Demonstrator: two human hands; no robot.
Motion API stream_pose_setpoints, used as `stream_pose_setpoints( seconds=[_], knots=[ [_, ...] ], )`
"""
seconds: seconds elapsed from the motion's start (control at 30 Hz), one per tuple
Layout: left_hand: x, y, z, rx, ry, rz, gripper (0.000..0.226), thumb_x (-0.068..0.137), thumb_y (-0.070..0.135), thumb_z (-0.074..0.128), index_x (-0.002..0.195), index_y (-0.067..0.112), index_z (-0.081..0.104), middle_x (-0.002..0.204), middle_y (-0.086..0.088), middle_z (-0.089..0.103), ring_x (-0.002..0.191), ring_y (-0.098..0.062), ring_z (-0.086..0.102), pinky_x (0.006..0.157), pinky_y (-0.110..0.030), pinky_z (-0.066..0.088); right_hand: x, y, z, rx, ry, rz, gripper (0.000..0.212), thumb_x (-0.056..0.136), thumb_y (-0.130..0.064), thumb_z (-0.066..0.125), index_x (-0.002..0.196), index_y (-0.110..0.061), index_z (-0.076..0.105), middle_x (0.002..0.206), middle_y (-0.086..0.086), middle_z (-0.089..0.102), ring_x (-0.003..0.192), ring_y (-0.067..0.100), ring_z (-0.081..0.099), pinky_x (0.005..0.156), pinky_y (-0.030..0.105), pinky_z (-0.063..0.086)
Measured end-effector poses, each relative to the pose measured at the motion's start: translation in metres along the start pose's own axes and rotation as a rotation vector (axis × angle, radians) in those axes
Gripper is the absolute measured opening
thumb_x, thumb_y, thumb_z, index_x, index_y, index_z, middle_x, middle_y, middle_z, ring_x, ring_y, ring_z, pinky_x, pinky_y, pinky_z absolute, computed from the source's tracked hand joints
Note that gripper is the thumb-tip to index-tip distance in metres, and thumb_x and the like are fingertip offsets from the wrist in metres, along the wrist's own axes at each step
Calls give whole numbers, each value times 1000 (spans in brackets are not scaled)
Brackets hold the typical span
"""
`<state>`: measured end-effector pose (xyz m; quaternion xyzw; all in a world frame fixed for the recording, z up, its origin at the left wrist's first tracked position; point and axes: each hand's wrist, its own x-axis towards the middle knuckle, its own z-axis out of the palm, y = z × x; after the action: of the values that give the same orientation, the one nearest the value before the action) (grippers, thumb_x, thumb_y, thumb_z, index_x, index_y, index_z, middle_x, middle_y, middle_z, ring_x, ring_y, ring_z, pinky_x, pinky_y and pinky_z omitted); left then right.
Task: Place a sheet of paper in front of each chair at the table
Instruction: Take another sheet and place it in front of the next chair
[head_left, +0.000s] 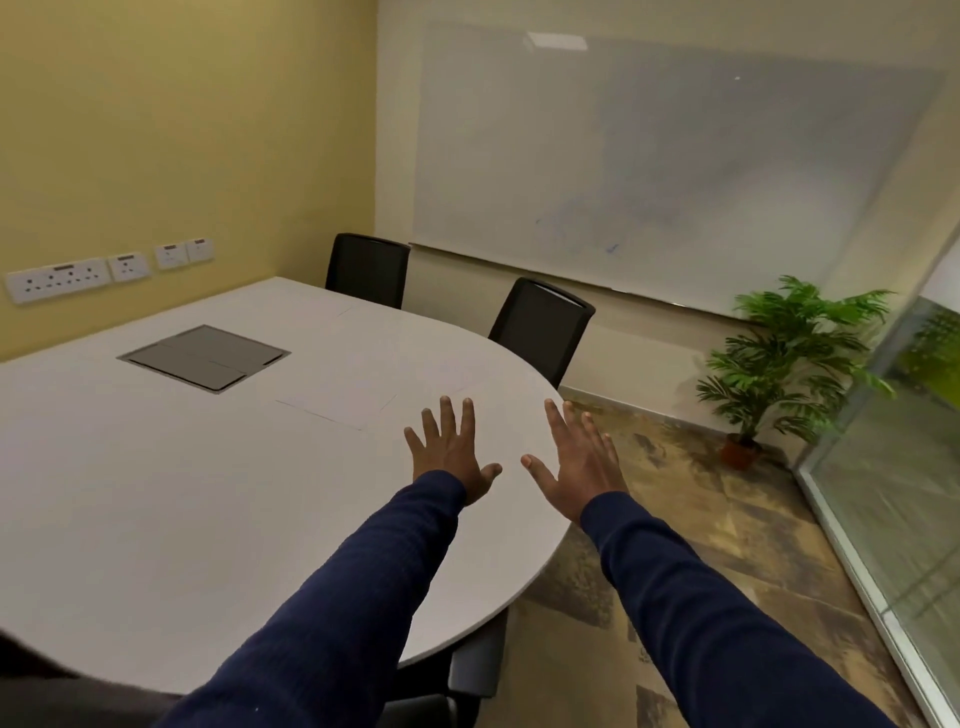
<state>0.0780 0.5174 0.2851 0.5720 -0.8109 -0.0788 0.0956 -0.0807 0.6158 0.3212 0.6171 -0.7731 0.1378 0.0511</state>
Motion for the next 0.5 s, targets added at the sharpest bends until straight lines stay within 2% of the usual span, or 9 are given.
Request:
stream_pose_setpoints(
  seconds=[0.5],
  knots=[
    [75, 149, 64, 28, -2, -269, 104, 89, 69, 45, 156, 20, -18, 164, -12, -21, 151, -40, -11, 118, -63, 2, 115, 195, 11, 17, -89, -299, 82, 96, -61, 40, 158, -32, -5, 168, 4, 3, 154, 31, 6, 122, 54, 11]
  ],
)
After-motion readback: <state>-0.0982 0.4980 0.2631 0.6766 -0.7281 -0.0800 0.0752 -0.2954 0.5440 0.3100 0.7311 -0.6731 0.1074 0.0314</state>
